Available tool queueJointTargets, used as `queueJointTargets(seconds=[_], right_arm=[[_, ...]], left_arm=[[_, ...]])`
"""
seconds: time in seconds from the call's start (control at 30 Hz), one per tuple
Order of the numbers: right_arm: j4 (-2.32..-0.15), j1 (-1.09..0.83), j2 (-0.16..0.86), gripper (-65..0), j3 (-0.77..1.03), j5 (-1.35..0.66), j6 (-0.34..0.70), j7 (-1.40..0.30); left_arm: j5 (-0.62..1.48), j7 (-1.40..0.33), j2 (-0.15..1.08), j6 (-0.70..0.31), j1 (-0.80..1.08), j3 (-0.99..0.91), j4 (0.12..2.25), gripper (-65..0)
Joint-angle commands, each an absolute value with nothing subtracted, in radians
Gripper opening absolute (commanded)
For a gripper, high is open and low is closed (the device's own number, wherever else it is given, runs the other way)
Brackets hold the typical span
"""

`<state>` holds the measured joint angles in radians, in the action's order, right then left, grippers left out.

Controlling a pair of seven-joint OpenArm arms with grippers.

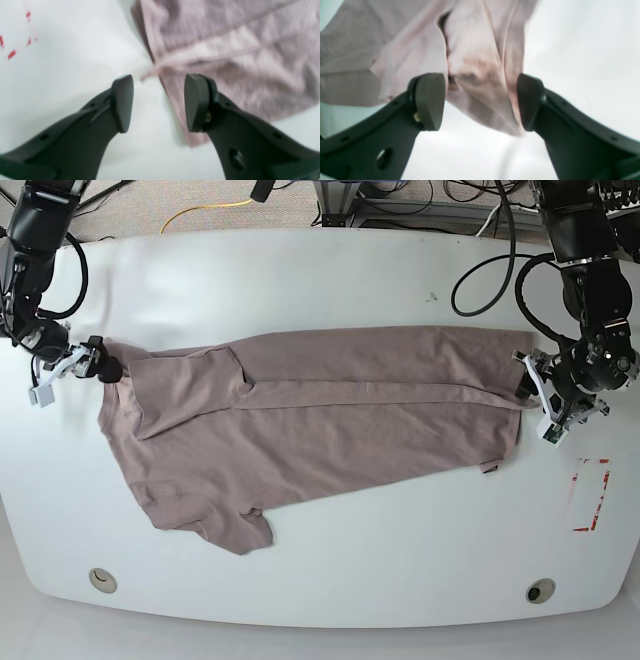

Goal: Fold the T-shirt properly
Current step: 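Drag the held shirt edge with both grippers to straighten it, then pull the shirt edge away from the table center with both grippers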

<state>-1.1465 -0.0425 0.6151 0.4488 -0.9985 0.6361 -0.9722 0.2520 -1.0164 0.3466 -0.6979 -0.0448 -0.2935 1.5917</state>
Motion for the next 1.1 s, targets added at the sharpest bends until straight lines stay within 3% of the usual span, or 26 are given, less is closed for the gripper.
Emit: queueJointTargets(seconds=[0.0,0.27,0.63,0.73,0.9,1.07], right_arm=[[-1.165,-0.053,0.644,-22.0,0.456,-1.021,0.644,-0.940],[-1.199,-0.099,0.654,-22.0,0.455,-0.839,0.644,-0.860],[-1.234,-0.097,0.561,-22.8,0.455,-0.679,0.653,-0.842],[-1.234,-0.097,0.542,-29.3,0.455,-0.677,0.653,-0.842],[-1.234,-0.097,0.536,-47.6,0.455,-0.679,0.653,-0.842],[-1.236,-0.101,0.536,-57.1,0.455,-0.685,0.653,-0.842]], left_arm=[[0.259,-1.021,0.338,-0.698,-0.042,-0.305,1.661,-34.0],[0.259,-1.015,0.277,-0.698,0.047,-0.423,1.693,-33.9],[0.252,-0.898,0.251,-0.698,0.104,-0.447,1.662,-34.2],[0.252,-0.898,0.251,-0.698,0.104,-0.447,1.641,-34.3],[0.251,-0.812,0.251,-0.698,0.113,-0.449,1.604,-34.3],[0.257,-0.774,0.251,-0.698,0.119,-0.447,1.531,-34.4]])
